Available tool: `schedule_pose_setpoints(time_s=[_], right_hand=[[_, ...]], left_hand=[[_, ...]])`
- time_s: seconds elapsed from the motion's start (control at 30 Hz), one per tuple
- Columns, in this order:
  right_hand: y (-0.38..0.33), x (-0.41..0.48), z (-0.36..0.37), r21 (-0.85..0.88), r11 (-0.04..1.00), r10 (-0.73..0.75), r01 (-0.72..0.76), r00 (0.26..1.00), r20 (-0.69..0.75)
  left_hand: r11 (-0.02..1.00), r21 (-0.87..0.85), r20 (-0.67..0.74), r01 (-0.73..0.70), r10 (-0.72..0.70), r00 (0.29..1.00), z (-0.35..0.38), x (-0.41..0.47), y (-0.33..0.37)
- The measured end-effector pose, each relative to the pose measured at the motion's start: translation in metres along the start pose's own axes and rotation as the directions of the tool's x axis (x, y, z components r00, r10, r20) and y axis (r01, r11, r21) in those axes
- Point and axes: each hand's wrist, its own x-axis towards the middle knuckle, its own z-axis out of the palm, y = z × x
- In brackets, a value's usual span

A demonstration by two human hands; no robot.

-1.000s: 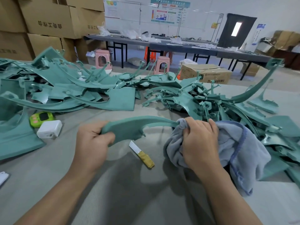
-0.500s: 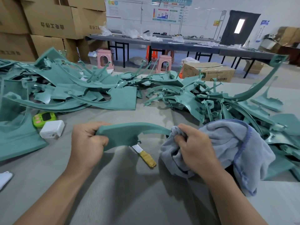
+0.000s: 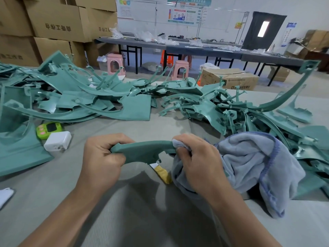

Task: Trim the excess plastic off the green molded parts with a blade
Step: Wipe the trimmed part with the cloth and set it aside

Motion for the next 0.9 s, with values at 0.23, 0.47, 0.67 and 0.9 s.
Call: schedule_pose_setpoints(time_s=[0.23,0.47,0.67,0.9], right_hand=[[-0.015,-0.005,0.015,-0.051,0.997,-0.054,0.049,0.994,-0.09],[-0.015,-0.001,0.015,-0.034,0.999,0.014,-0.016,0.997,-0.075],[-0.008,-0.006,0.011,-0.063,0.991,0.117,-0.116,0.993,0.016],[0.001,-0.009,-0.004,-0.088,0.975,0.207,-0.203,0.978,0.031]], left_hand=[[0.999,-0.04,-0.025,0.028,-0.029,0.999,0.005,-0.002,-0.005],[0.993,-0.036,-0.067,0.113,-0.115,0.991,0.007,0.002,-0.015],[0.994,-0.004,-0.04,0.107,-0.107,0.993,0.007,0.0,-0.015],[0.981,-0.036,-0.058,0.189,-0.191,0.98,0.004,0.003,-0.016]])
